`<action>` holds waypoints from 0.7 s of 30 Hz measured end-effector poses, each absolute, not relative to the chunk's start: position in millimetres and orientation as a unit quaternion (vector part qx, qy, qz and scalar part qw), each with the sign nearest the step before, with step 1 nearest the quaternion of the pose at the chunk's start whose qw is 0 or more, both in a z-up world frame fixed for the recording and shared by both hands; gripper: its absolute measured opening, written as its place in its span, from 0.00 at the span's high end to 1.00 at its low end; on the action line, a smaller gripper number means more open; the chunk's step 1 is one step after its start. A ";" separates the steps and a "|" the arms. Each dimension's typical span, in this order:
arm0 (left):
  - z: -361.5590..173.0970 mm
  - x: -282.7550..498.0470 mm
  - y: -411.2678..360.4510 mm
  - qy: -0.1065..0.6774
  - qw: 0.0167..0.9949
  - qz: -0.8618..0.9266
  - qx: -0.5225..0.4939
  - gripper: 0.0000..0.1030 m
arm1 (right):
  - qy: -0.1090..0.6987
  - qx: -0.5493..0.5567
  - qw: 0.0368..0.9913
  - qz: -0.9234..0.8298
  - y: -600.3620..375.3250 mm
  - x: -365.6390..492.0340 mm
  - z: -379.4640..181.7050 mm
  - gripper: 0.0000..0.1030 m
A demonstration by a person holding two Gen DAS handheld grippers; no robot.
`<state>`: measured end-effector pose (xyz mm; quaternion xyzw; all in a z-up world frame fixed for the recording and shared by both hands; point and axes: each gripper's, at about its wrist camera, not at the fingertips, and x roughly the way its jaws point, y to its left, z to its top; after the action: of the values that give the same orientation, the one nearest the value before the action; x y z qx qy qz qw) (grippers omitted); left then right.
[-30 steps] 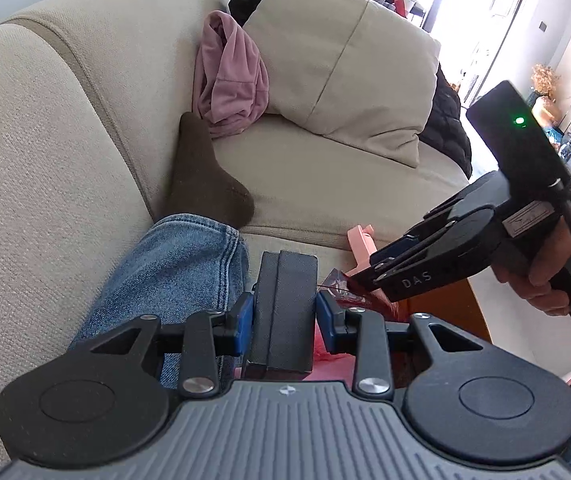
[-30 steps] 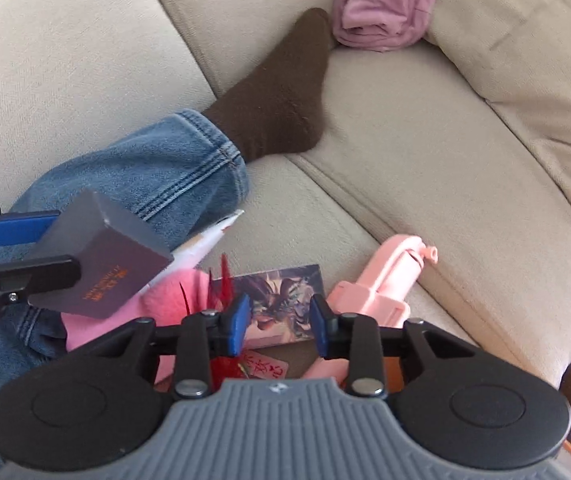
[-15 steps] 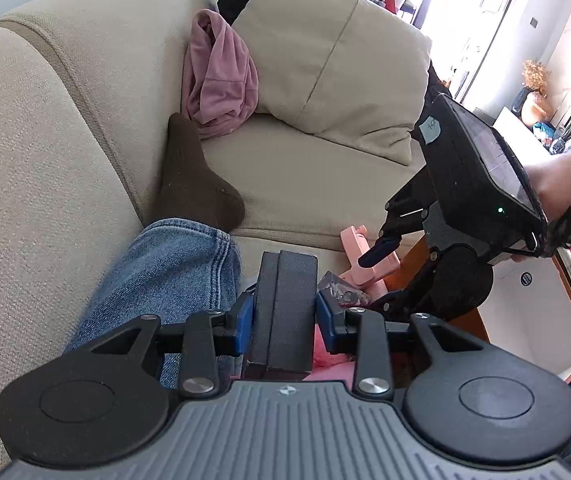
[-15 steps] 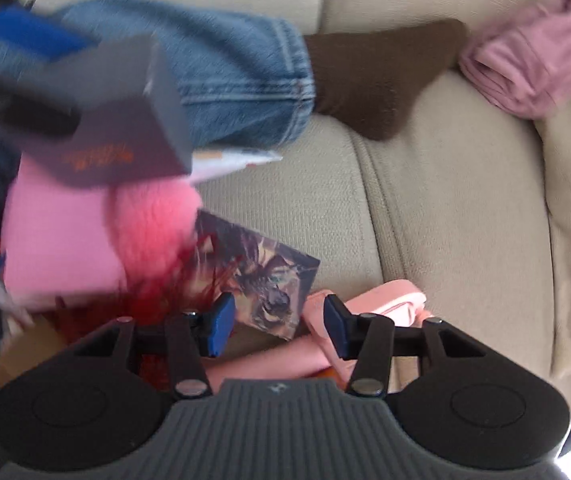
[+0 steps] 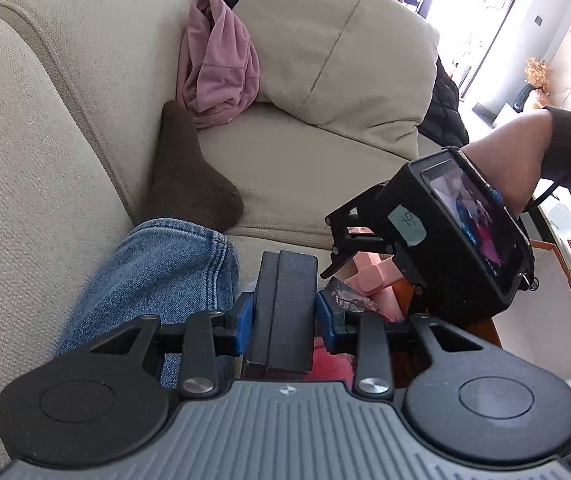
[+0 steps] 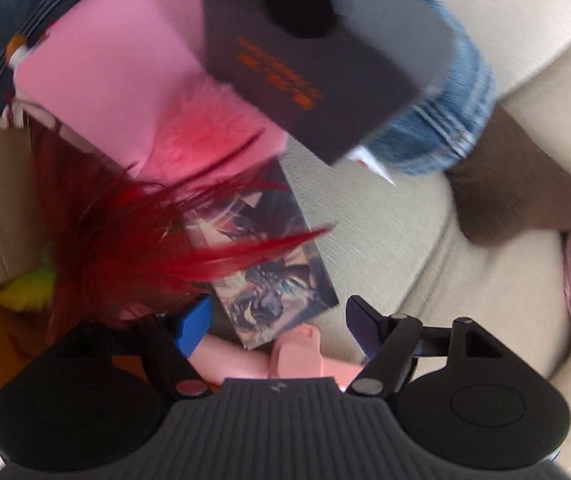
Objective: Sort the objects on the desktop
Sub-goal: 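Grasp the red PHOTO CARD box with the right gripper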
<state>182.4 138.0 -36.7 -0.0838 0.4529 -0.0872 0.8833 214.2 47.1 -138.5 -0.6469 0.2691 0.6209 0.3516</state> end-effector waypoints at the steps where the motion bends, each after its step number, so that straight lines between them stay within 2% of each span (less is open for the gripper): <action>1: -38.3 183.3 138.5 0.455 0.882 -0.086 -0.084 0.62 | 0.264 -0.648 0.347 0.625 47.5 213.4 -140.9 0.28; 11: -34.9 182.1 138.6 0.457 0.882 -0.080 -0.084 0.62 | 0.275 -0.637 0.343 0.633 49.1 211.4 -138.0 0.34; 21: -14.1 160.5 135.6 0.437 0.892 -0.078 -0.087 0.62 | 0.265 -0.618 0.429 0.603 23.1 206.2 -88.6 0.37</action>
<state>160.5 135.6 -14.1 -0.0868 0.4374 -0.0777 0.8917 206.2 23.1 -88.6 -0.6177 0.2651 0.6034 0.4291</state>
